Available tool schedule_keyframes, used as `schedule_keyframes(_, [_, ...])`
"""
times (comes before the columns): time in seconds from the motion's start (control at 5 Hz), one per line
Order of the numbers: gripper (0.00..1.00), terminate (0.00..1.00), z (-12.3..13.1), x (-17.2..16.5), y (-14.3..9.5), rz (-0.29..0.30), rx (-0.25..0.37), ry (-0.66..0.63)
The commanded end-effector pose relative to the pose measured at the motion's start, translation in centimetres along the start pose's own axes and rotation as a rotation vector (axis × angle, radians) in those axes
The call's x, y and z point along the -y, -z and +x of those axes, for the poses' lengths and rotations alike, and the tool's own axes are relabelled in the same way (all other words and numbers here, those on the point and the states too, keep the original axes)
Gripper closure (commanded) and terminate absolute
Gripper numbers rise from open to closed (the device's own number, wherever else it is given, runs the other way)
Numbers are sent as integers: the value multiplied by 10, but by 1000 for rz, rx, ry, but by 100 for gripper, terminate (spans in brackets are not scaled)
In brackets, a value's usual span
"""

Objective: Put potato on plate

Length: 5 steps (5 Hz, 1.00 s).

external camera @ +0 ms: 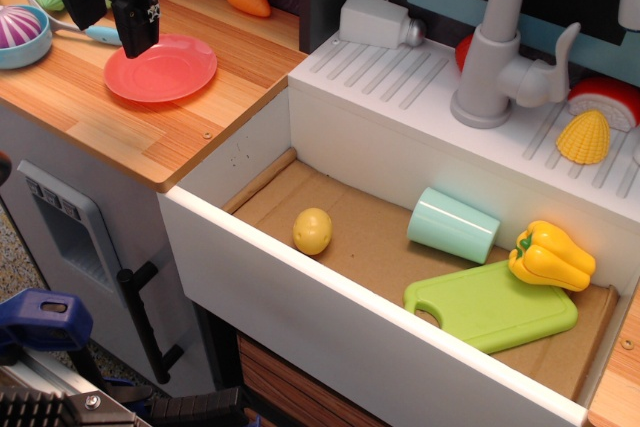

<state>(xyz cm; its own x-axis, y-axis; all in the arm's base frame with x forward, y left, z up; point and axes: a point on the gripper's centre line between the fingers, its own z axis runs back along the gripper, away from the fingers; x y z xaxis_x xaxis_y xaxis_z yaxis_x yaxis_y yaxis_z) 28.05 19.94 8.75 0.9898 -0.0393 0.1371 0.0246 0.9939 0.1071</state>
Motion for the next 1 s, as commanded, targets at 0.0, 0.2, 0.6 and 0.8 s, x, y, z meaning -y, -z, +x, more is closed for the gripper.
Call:
schedule_keyframes(0.0, [0,0,0,0,0,0,0,0])
schedule_keyframes(0.2, [0,0,16,44,2,24,-14,-21])
schedule_keyframes(0.6, [0,0,34,130,8,47,3,-57])
schedule_keyframes(0.8, [0,0,38,163,27,54,-12,-103])
